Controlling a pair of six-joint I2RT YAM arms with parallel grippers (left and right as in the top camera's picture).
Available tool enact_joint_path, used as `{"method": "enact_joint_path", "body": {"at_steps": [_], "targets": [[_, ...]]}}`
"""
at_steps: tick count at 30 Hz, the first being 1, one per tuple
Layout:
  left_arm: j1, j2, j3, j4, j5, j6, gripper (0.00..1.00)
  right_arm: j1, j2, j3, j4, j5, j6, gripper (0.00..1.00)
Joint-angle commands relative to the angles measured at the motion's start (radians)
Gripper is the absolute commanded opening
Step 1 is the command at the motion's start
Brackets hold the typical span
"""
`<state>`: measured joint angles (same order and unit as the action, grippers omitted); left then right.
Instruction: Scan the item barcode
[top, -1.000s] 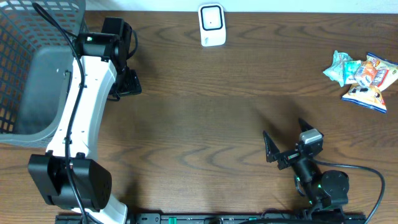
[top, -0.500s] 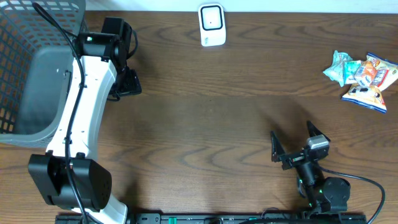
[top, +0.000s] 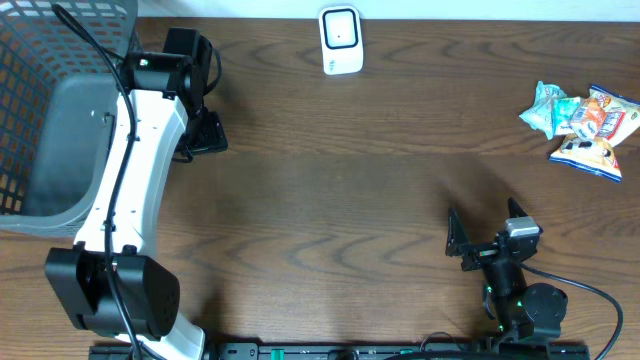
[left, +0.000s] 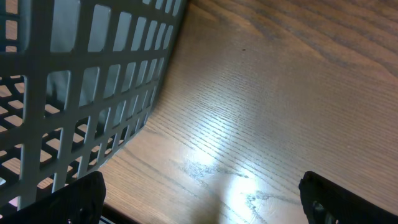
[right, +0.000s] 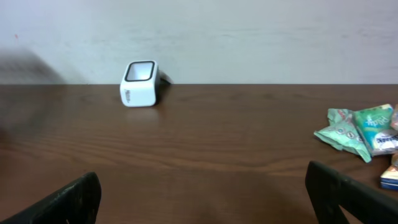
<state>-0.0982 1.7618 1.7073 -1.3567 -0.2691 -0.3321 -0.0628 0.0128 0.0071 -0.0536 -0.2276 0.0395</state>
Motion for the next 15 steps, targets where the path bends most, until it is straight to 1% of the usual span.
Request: {"method": "enact_joint_path", "body": {"at_steps": [1,15], "targets": [[0.003,-0.002,-0.004,-0.003,-0.02,0.013,0.98,-0.007,-0.007,-0.001,-0.012,0.042,-0.017,0.99],[0.003,-0.001,-0.004,-0.003,-0.02,0.013,0.98,-0.007,-0.007,-0.001,-0.007,0.034,-0.019,0.99]]}}
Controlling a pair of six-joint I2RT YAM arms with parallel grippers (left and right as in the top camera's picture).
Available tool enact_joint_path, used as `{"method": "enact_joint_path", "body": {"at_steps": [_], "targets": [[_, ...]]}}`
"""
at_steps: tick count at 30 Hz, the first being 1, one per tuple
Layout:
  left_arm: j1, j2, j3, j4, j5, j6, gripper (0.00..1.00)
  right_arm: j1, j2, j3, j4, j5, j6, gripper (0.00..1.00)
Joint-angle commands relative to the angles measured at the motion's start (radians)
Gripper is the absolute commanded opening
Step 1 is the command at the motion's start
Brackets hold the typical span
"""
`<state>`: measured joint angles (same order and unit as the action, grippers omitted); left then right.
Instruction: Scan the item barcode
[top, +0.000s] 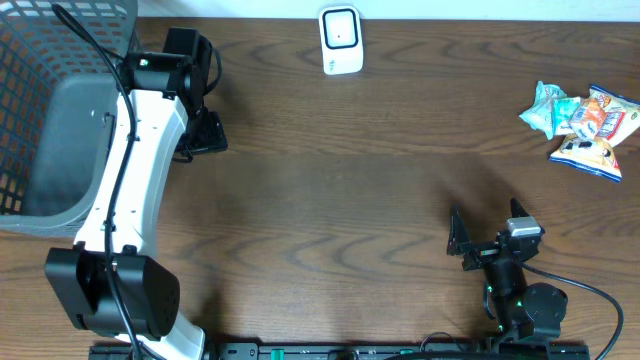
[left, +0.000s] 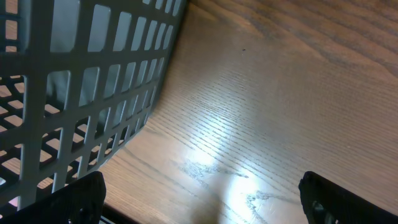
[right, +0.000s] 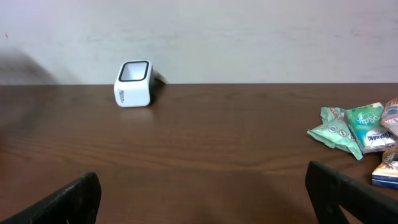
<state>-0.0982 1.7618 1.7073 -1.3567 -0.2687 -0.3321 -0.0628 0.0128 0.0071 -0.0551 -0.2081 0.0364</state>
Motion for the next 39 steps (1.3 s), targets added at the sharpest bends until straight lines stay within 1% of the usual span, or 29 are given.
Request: {"method": "enact_joint_path", "body": {"at_steps": [1,25,30,32,33,34,36,39], "targets": [[0.003,-0.001,-0.004,-0.003,-0.02,0.013,0.98,-0.007,-0.007,-0.001,-0.005,0.014,-0.016,0.99],[0.003,-0.001,-0.004,-0.003,-0.02,0.013,0.97,-0.007,-0.007,-0.001,-0.005,0.014,-0.016,0.99],[0.003,-0.019,-0.004,-0.008,-0.02,0.032,0.98,-0.007,-0.007,-0.001,-0.005,0.014,-0.016,0.99],[0.003,-0.031,-0.004,-0.009,0.019,0.031,0.97,-0.007,-0.007,-0.001,-0.005,0.014,-0.016,0.99],[0.003,-0.038,-0.004,0.004,0.061,0.031,0.98,-0.007,-0.007,-0.001,-0.005,0.014,-0.016,0.99],[0.003,-0.051,-0.005,0.04,0.155,0.032,0.98,-0.007,-0.007,-0.001,-0.005,0.014,-0.016,0.99],[-0.001,-0.082,-0.028,0.132,0.286,0.032,0.98,-0.007,-0.007,-0.001,-0.005,0.014,-0.016,0.99],[-0.017,-0.154,-0.116,0.276,0.352,0.033,0.98,-0.007,-0.007,-0.001,-0.005,0.014,-0.016,0.99]]}}
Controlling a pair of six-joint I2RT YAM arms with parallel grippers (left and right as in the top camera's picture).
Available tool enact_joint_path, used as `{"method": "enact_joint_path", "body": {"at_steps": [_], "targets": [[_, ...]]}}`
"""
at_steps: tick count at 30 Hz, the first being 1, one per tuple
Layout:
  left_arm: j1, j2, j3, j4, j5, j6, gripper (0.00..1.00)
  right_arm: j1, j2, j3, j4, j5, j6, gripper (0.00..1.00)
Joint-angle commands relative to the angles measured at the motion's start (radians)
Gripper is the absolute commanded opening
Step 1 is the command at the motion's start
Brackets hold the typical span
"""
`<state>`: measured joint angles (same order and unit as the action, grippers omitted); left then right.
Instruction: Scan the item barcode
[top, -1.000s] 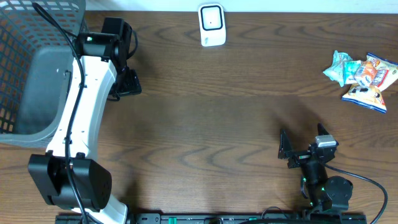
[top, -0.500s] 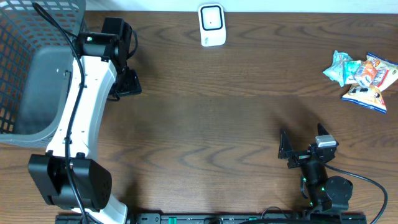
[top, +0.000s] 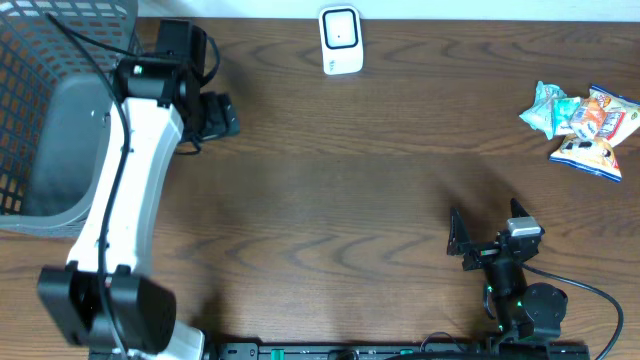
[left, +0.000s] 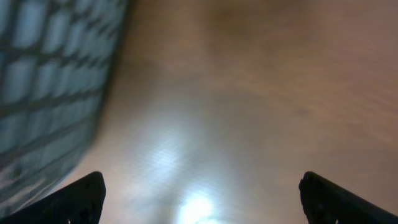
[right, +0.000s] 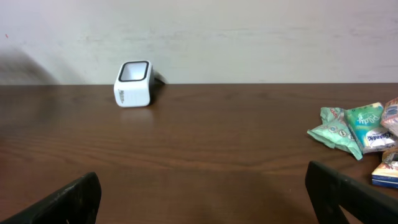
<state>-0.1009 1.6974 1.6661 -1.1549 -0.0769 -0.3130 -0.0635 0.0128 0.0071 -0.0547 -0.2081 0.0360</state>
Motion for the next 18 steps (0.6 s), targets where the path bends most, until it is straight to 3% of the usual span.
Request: {"method": "enact_joint_path", "body": {"at_steps": [1,8,13,18], "targets": [[-0.021,-0.121,-0.114,0.116,0.164,0.017,0.98,-0.006,-0.007,-0.001,-0.006,0.014,-0.015,0.99],[-0.047,-0.407,-0.482,0.354,0.199,0.138,0.98,-0.006,-0.007,-0.001,-0.006,0.014,-0.015,0.99],[-0.047,-0.632,-0.759,0.507,0.407,0.476,0.98,-0.006,-0.007,-0.001,-0.006,0.014,-0.015,0.99],[-0.038,-0.846,-0.981,0.543,0.417,0.571,0.98,-0.006,-0.007,-0.001,-0.006,0.014,-0.015,0.99]]}}
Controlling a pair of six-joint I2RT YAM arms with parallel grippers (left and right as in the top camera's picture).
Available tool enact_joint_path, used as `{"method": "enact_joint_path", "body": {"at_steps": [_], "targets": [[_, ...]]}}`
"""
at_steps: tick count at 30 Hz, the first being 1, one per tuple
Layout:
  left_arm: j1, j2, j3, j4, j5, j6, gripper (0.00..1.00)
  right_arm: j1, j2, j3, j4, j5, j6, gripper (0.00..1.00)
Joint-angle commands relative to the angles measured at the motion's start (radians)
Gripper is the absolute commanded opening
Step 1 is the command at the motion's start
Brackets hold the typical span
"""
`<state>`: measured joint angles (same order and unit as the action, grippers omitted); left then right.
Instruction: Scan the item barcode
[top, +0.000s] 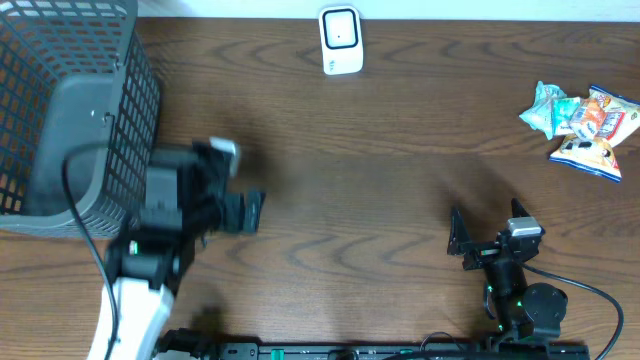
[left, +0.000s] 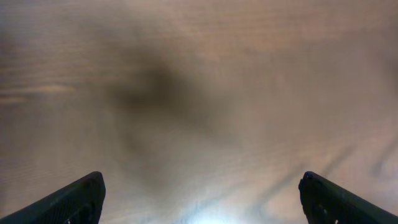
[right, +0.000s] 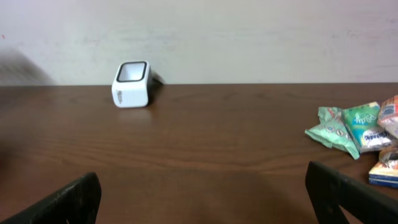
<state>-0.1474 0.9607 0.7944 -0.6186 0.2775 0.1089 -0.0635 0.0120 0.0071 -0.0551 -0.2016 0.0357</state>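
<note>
The white barcode scanner (top: 340, 40) stands at the table's far edge; the right wrist view shows the scanner (right: 131, 84) far ahead on the left. Several snack packets (top: 583, 121) lie in a pile at the far right, and the packets (right: 352, 128) appear at the right of the right wrist view. My left gripper (top: 243, 212) is open over bare wood just right of the basket, blurred, with nothing between its fingertips (left: 68, 199). My right gripper (top: 485, 234) rests open and empty near the front right, facing the back wall.
A grey mesh basket (top: 70, 110) fills the back left corner. The brown wooden table (top: 380, 190) runs between the scanner and the arms. A white wall rises behind the table's far edge.
My left arm has drawn back from beside the basket's far right corner to the near side, its gripper now lower and closer to the front. My right gripper has barely shifted.
At first my left gripper hung open beside the basket's right wall, and my right gripper sat open at the front right. The left gripper then stood slightly farther back and right. It has now come toward the front edge, still empty.
</note>
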Motion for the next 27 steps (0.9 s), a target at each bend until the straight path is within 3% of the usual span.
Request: {"method": "enact_joint_path", "body": {"at_steps": [1,8,13,19,27], "targets": [[0.014,-0.154,-0.142,0.007,0.063,0.149,0.98,-0.006,-0.006,-0.001,-0.005,0.008,-0.015,0.99],[0.051,-0.488,-0.282,0.006,0.04,0.131,0.98,-0.006,-0.006,-0.001,-0.005,0.008,-0.015,0.99],[0.051,-0.577,-0.322,0.027,-0.146,-0.053,0.98,-0.006,-0.006,-0.001,-0.005,0.008,-0.015,0.99],[0.07,-0.673,-0.449,0.234,-0.193,-0.117,0.98,-0.006,-0.006,-0.001,-0.005,0.008,-0.015,0.99],[0.143,-0.812,-0.665,0.489,-0.193,-0.29,0.98,-0.006,-0.006,-0.001,-0.005,0.008,-0.015,0.99]]}}
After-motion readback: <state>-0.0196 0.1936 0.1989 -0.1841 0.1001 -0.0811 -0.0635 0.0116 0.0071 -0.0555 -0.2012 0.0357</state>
